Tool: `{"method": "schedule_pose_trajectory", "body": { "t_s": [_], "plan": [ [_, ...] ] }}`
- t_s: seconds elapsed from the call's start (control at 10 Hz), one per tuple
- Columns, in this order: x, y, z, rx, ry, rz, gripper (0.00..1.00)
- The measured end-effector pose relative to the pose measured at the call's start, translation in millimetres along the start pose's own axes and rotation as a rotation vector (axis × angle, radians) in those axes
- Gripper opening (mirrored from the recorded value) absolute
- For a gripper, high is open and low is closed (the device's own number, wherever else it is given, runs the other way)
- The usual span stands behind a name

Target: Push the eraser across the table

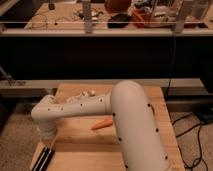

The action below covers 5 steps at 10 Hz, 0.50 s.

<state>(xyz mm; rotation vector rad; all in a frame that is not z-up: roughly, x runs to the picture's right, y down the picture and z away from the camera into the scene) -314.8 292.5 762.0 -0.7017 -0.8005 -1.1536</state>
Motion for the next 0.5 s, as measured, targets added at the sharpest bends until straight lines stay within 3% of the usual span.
{"method": "schedule_pose_trajectory", "body": {
  "t_s": [0.2, 0.5],
  "plan": [
    [-4.5, -1.2, 1.0, 0.014, -0.012, -0.002, 0.0],
    [21.3, 22.0, -12.9, 0.082, -0.018, 0.073, 0.0]
  ]
}}
